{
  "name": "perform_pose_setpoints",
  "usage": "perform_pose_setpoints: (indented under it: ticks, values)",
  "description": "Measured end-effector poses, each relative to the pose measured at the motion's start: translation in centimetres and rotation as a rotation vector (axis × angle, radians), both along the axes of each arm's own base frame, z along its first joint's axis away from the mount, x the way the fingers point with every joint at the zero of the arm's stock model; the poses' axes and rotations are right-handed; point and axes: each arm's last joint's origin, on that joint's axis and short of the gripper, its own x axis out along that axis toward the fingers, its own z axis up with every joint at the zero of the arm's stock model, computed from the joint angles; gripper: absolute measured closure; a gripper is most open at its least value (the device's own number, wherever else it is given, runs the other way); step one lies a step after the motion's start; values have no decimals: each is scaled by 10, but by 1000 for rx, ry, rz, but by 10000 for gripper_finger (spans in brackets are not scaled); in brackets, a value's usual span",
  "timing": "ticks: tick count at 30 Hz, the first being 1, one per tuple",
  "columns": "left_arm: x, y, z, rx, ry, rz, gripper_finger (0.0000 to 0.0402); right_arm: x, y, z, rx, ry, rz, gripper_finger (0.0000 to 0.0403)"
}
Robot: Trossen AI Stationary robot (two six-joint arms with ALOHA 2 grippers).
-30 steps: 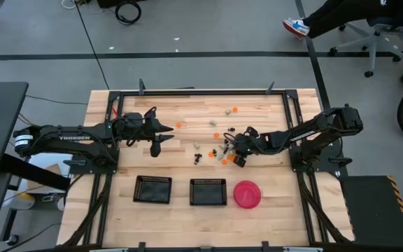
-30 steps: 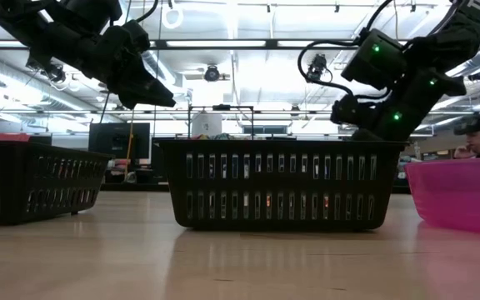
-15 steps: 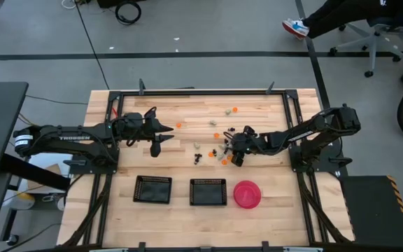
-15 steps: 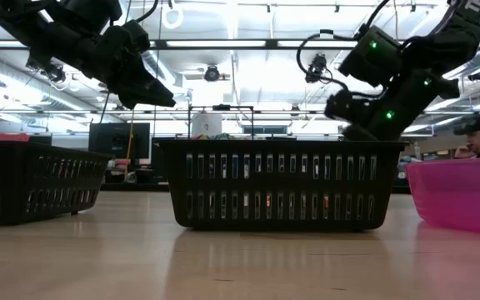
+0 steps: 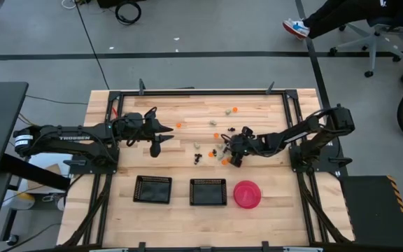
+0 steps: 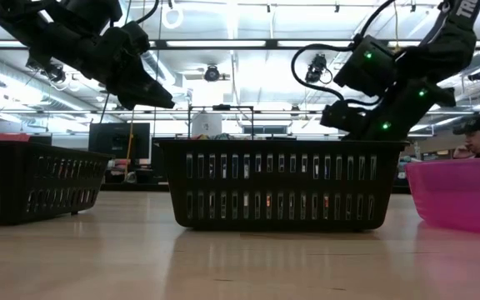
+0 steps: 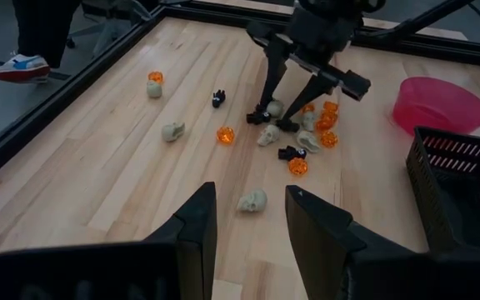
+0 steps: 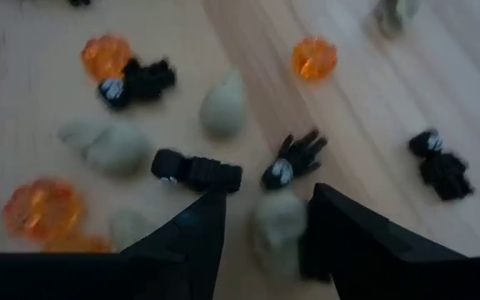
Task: Sort Halloween decoration
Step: Put the white skull toy into the right black bin
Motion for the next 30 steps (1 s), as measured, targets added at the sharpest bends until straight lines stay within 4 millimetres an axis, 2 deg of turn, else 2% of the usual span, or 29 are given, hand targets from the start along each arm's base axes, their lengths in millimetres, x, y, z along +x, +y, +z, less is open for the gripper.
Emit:
perform_pose_setpoints:
  ticks: [6,21,30]
  values:
    - [0,0,0,0,1,0,285,-7,1,7,31,16,11,224]
    - [0,0,0,0,0,0,285,-5,-1,7,37,-3,2,276]
    - [0,0,0,0,0,0,285,-5,-2,7,37,-5,3,326]
